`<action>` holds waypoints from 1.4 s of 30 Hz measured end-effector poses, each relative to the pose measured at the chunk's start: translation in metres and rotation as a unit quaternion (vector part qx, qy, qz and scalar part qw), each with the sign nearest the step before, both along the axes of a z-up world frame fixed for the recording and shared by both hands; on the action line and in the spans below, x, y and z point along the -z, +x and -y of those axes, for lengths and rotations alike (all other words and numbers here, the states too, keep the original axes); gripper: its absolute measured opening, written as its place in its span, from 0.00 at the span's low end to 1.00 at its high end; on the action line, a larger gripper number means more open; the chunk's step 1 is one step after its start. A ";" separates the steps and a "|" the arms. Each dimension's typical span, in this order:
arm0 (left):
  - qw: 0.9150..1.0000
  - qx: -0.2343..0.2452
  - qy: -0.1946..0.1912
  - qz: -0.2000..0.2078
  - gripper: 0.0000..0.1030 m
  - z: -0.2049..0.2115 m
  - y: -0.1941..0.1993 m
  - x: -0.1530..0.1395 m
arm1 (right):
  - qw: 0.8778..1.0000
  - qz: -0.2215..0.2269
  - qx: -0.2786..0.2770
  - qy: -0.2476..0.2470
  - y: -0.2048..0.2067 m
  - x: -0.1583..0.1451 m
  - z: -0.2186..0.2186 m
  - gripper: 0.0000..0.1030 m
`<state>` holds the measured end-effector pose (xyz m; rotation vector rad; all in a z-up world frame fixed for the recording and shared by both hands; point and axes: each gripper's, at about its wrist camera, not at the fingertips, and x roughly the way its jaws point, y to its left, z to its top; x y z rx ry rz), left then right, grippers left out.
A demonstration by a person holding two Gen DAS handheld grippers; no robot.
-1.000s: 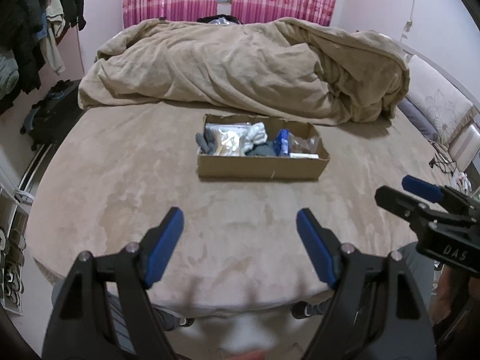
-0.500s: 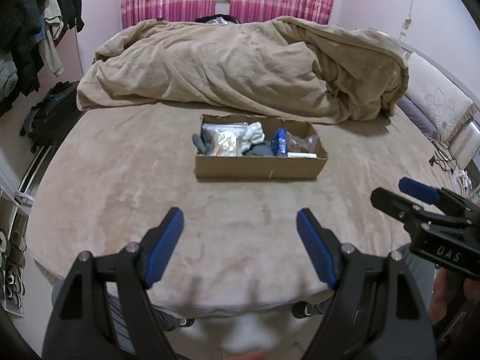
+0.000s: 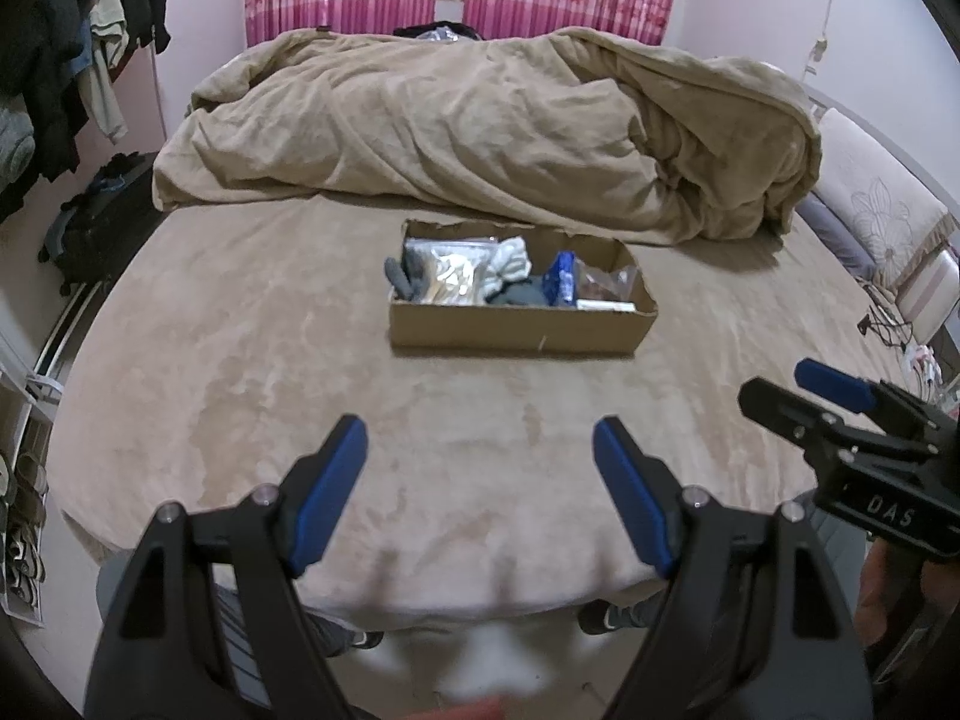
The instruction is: Organize objects
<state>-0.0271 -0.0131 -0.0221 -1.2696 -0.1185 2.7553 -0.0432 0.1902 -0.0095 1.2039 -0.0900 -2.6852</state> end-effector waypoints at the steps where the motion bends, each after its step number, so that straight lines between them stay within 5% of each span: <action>1: 1.000 0.000 0.000 0.000 0.77 0.000 0.000 0.000 | 1.000 0.001 0.000 0.000 0.000 0.000 0.000 0.74; 42: 1.000 -0.006 -0.006 -0.006 0.77 -0.001 0.001 -0.002 | 1.000 0.001 0.002 0.002 0.001 0.007 -0.001 0.74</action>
